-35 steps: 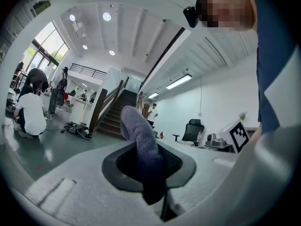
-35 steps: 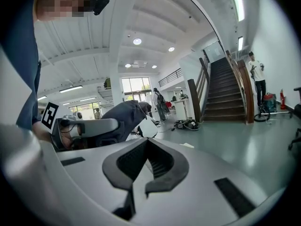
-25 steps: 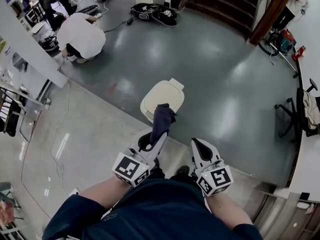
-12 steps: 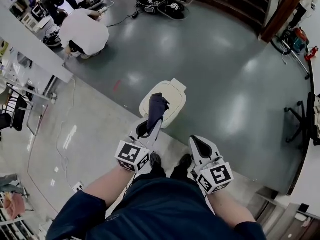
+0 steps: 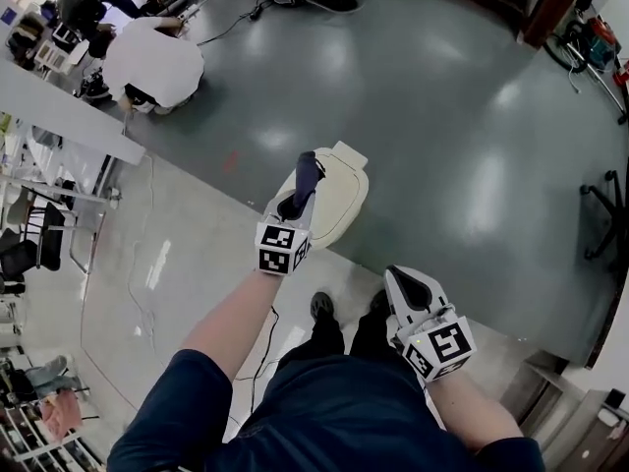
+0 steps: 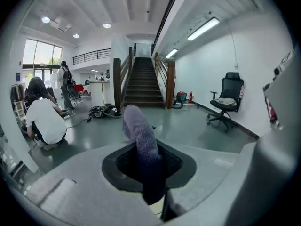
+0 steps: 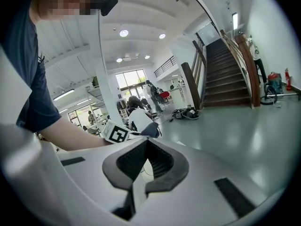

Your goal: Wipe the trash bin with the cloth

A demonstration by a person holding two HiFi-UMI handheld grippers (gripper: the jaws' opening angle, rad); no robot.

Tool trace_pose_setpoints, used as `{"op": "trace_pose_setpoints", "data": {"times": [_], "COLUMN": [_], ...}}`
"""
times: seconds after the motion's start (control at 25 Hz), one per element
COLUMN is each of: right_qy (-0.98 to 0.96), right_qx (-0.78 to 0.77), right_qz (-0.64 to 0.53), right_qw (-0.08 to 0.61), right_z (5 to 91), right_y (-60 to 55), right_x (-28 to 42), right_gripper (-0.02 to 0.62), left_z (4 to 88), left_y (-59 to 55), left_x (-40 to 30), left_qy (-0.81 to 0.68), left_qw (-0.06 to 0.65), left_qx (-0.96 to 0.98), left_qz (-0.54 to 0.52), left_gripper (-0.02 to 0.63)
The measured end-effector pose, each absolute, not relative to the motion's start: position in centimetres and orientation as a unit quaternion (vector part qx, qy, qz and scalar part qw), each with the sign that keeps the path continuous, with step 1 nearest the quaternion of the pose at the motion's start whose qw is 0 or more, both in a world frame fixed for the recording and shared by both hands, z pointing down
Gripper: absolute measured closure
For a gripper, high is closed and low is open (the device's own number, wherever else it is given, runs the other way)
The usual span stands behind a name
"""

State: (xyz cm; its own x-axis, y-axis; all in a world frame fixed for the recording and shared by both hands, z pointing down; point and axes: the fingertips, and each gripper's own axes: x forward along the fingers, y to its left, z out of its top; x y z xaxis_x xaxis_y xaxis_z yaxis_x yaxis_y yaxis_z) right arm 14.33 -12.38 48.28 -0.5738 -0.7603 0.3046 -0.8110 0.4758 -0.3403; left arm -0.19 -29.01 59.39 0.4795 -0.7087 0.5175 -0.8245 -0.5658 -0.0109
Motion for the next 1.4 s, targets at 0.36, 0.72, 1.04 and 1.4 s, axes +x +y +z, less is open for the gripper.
{"op": "trace_pose_setpoints", "data": {"times": [0.36, 0.72, 1.04, 1.4], "right_qy": [-0.843, -0.830, -0.841, -0.853], "right_qx": [0.465, 0.472, 0.465, 0.459], "right_qz": [0.266, 0.291, 0.272, 0.245], "right_qw": [0.058, 0.065, 0.058, 0.042], "right_z": [51.4, 54.2, 54.7, 53.2], "right_y": [-13.0, -13.3, -16.3, -20.4], "right_x": [15.9, 17.0, 16.2, 14.8], "right_gripper": [0.591, 0.591, 0.591, 0.591], "left_z": [69.2, 74.3, 76.1, 76.2], "left_y": [-36.5, -41.0, -40.4, -36.0], "left_x": [-0.9, -1.4, 2.0, 10.2], "left_qy": [-0.447, -0.434, -0.407, -0.330], "left_qw": [0.106, 0.087, 0.060, 0.027], "left_qx": [0.815, 0.785, 0.791, 0.828], "left_qz": [0.354, 0.434, 0.453, 0.452], "left_gripper": [0.554, 0.554, 0.554, 0.554]}}
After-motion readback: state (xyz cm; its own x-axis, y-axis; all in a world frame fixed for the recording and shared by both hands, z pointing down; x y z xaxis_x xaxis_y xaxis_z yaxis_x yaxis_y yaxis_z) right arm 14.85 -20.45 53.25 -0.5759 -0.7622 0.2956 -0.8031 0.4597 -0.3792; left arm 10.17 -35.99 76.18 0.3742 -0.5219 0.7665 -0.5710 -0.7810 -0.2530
